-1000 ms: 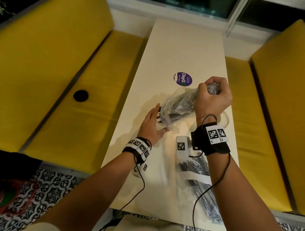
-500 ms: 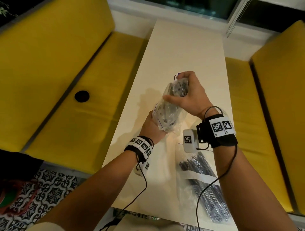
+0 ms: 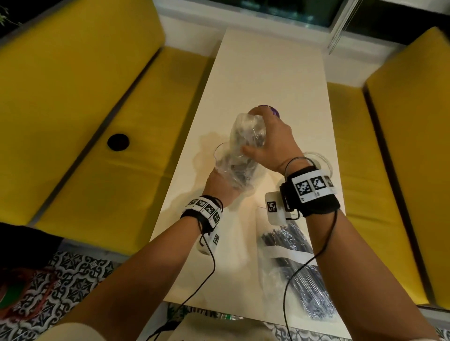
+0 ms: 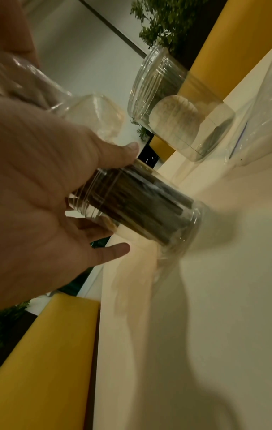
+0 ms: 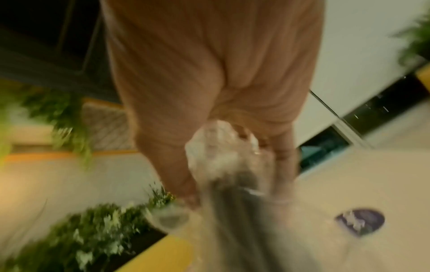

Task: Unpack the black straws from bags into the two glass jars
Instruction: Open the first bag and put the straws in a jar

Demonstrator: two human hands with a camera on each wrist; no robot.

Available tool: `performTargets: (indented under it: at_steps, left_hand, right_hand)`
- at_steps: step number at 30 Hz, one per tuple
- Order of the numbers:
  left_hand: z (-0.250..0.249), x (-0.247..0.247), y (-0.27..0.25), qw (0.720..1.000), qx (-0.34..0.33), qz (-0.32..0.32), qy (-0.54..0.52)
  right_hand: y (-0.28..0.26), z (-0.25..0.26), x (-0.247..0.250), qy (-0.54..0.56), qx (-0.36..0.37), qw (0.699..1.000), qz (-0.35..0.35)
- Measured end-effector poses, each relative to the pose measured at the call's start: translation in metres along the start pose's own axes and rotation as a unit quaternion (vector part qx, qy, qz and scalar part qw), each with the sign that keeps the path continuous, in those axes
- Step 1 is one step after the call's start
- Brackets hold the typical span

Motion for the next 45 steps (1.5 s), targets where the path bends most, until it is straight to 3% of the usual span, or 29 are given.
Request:
performTargets:
  at_steps: [3, 4, 7, 9, 13, 14, 17, 19, 21, 24, 27, 28, 32, 39, 41, 43, 45]
  left_hand:
    - [-0.001, 0.001, 0.0, 1.0, 0.013, 0.0, 0.004]
    - [0.0, 0.001, -0.002, 1.0, 0.016, 0.001, 0.003]
    - [-0.001, -0.001, -0.004, 1.0, 0.019, 0.017, -0.005]
    - [-0.004, 0.002, -0.006, 1.0, 0.017, 0.001, 0.004]
    - [-0.007, 0.006, -0.007, 1.0, 0.003, -0.004, -0.006]
    - [-0.007, 0.008, -0.008, 1.0, 0.004, -0.002, -0.017]
    - [-0.003, 0.005, -0.007, 0.999, 0.031, 0.006, -0.019]
    - [0.004, 0.0, 0.0, 0.999, 0.035, 0.0, -0.007]
    - [0.009, -0.001, 0.002, 0.999, 0.036, -0.008, -0.001]
    - [0.004, 0.002, -0.002, 1.0, 0.021, 0.0, -0.008]
    - [-0.003, 0.006, -0.007, 1.0, 0.001, -0.003, 0.009]
    - [-0.003, 0.006, -0.007, 1.0, 0.003, -0.003, 0.02]
    - [-0.007, 0.009, -0.005, 0.999, -0.012, -0.004, 0.051]
    - [-0.018, 0.025, -0.021, 0.998, -0.009, 0.037, 0.055]
    - [-0.022, 0.046, -0.033, 0.998, -0.042, -0.026, 0.04]
    - [-0.027, 0.073, -0.057, 0.986, -0.072, -0.143, -0.057]
    - [-0.03, 0.093, -0.081, 0.96, -0.1, -0.194, -0.177]
  right_hand:
    - [-0.008, 0.002, 0.01, 0.055, 0.009, 0.987, -0.151]
    - [-0.01, 0.0, 0.006, 0.069, 0.002, 0.988, -0.139]
    - [-0.015, -0.011, -0.012, 0.052, -0.029, 0.998, -0.018]
    - [-0.016, -0.011, -0.011, 0.017, -0.014, 1.0, -0.016]
    - [-0.023, -0.013, 0.008, 0.059, -0.023, 0.98, -0.191]
    - [-0.024, -0.014, 0.006, 0.062, -0.035, 0.982, -0.177]
    - [-0.027, -0.022, -0.012, 0.021, -0.063, 0.997, -0.035]
    - [-0.029, -0.019, -0.011, 0.028, -0.048, 0.997, -0.044]
    - [-0.032, -0.016, -0.006, 0.01, -0.036, 0.995, -0.089]
    - [-0.038, -0.014, 0.009, 0.036, -0.03, 0.976, -0.211]
    - [-0.042, -0.015, 0.007, 0.002, -0.044, 0.987, -0.157]
    - [-0.044, -0.014, 0.013, 0.007, -0.041, 0.983, -0.178]
    - [-0.059, 0.004, 0.053, 0.05, -0.016, 0.939, -0.34]
    - [-0.108, 0.05, 0.087, 0.142, 0.082, 0.885, -0.435]
    - [-0.126, 0.053, 0.083, 0.145, 0.098, 0.877, -0.447]
    - [-0.144, 0.052, 0.069, 0.116, 0.099, 0.875, -0.459]
    - [-0.161, 0.047, 0.044, 0.093, 0.104, 0.883, -0.448]
Point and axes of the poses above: each hand's wrist, its own y-axis towards the middle knuckle, its own x-axis out of the back of the hand, z = x × y, the point moved 5 cm from there along y, towards the middle knuckle
